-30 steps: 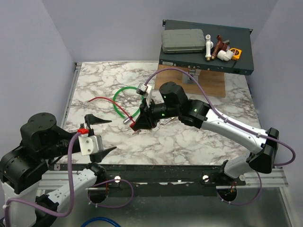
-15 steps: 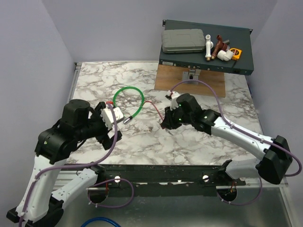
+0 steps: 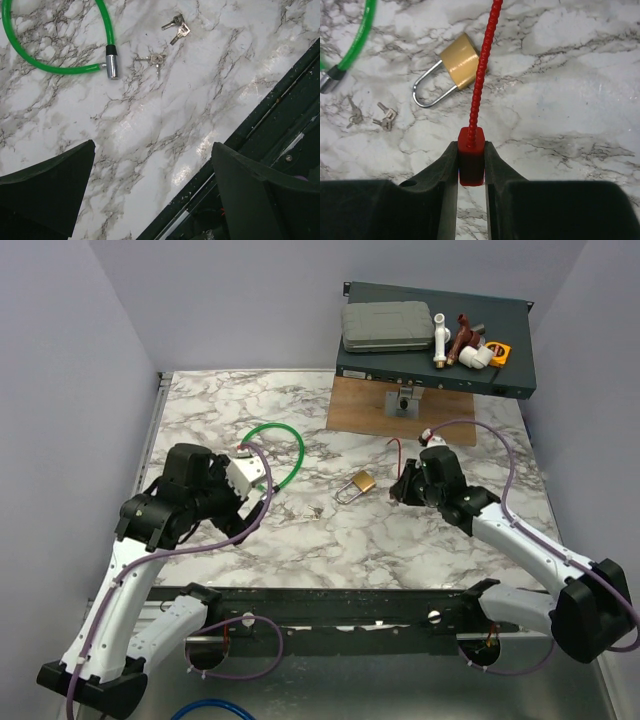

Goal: Unlock with the key

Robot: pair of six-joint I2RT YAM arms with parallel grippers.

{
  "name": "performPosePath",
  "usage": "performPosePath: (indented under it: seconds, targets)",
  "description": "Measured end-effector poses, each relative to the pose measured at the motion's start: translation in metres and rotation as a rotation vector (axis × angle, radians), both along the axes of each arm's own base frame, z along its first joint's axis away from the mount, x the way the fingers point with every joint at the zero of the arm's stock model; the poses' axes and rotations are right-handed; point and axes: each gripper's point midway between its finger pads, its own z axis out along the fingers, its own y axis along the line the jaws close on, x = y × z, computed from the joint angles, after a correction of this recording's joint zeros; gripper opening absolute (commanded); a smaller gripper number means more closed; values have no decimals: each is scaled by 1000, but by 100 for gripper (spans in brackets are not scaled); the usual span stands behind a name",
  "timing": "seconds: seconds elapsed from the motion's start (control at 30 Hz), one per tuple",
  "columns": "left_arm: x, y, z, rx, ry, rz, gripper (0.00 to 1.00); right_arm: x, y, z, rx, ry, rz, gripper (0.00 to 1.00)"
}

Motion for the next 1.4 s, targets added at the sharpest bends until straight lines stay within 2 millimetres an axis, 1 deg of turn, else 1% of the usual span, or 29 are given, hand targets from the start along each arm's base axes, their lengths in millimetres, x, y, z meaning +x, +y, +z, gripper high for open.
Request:
performPosePath:
  seconds: [0.07, 0.13, 0.17, 0.2, 0.23, 0.3, 0.33, 0.37, 0.53, 0.67, 0.73, 0.8, 0.87, 0.9, 0.93, 1.0, 1.07, 1.13, 1.17, 1.2, 1.27, 1.33, 1.4]
  targets:
    - [1, 0, -9, 1, 10, 4, 99, -2, -4, -17, -4, 40, -21, 1]
    - [1, 0, -18, 2, 25, 4, 98, -4, -7, -30, 2, 70, -45, 2]
    - [1, 0, -21, 3, 29, 2, 99, -5, -7, -33, 6, 78, -52, 8]
    - [2, 0, -23, 4, 31, 0, 99, -5, -8, -36, 10, 85, -63, 16]
    - [2, -1, -26, 6, 30, -5, 99, -6, -9, -38, 19, 93, -81, 29]
    - [3, -1, -30, 11, 32, -10, 99, -4, -13, -39, 31, 101, -126, 49]
    - [4, -1, -32, 14, 31, -12, 99, -4, -15, -40, 38, 105, -150, 54]
    - [4, 0, -34, 17, 30, -14, 99, -3, -17, -39, 44, 106, -172, 57]
    - [8, 4, -40, 51, 23, -11, 99, -6, -28, -37, 40, 111, -250, 58]
    - [10, 8, -41, 74, 9, -13, 99, -9, -34, -34, 26, 107, -267, 60]
    - [10, 10, -40, 83, -4, -15, 99, -9, -33, -30, 11, 107, -247, 61]
    - [10, 11, -39, 88, -14, -16, 98, -3, -26, -17, 21, 88, -209, 61]
    - [10, 11, -39, 89, -14, -16, 99, 6, -11, -2, 29, 64, -156, 63]
    - [11, 11, -40, 89, -12, -16, 98, 10, 1, 6, 25, 50, -121, 67]
    - [12, 11, -42, 90, -11, -15, 99, 13, 19, 11, 20, 40, -73, 70]
    - [13, 12, -47, 94, -7, -9, 99, 10, 67, 13, -3, 29, 58, 74]
    - [16, 19, -58, 105, 9, 18, 99, -3, 119, 3, -40, 36, 200, 74]
    - [19, 26, -65, 114, 22, 50, 99, -17, 157, -18, -85, 54, 304, 72]
    - [22, 33, -70, 117, 32, 77, 99, -24, 169, -30, -107, 65, 348, 71]
    - [24, 40, -72, 119, 38, 109, 98, -30, 176, -42, -129, 76, 377, 69]
    - [29, 54, -76, 120, 41, 173, 99, -33, 180, -61, -168, 92, 408, 65]
    - [33, 68, -77, 113, 46, 231, 98, -30, 183, -73, -188, 90, 429, 63]
    - [37, 80, -78, 109, 54, 286, 98, -26, 189, -79, -193, 76, 450, 62]
